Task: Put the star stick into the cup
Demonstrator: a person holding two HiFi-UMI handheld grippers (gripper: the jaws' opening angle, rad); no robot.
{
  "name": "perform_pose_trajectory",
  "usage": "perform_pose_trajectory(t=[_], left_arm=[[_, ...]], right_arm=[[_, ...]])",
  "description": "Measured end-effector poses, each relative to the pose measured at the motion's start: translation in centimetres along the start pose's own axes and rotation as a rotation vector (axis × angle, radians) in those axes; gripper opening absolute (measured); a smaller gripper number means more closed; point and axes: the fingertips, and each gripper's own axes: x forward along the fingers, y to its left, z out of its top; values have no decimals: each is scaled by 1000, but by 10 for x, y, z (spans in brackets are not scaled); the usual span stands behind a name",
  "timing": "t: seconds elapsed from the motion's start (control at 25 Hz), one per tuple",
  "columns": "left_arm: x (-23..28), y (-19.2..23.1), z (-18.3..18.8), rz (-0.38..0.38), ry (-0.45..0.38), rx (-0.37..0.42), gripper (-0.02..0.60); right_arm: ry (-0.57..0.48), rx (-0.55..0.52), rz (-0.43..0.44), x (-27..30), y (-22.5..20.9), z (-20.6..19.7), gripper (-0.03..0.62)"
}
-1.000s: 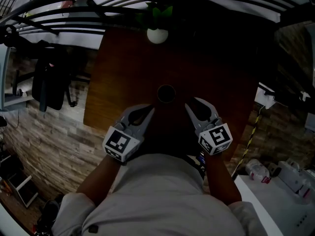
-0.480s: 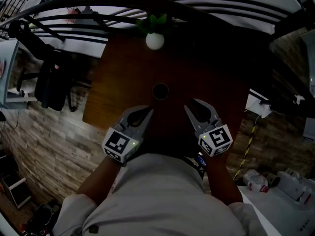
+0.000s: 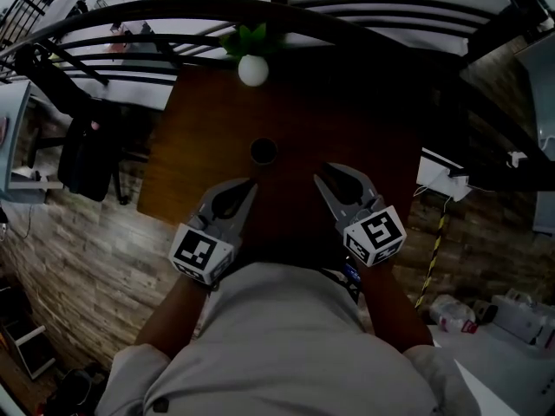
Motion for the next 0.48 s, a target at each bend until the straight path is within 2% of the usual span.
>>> perform_pose_trajectory(t=[0.16,0.36,0.48], left_arm=[[-6,-16,5,13,-12,12,3],[-14,-31,10,33,-22,21,3],[-24,-34,11,55,-26,28,3]], right_arm=[[-19,-12,19,-14,8,8,64],[-40,-36,45,-33,18,13,5],[-47,-56,66,-40,25,13,5]])
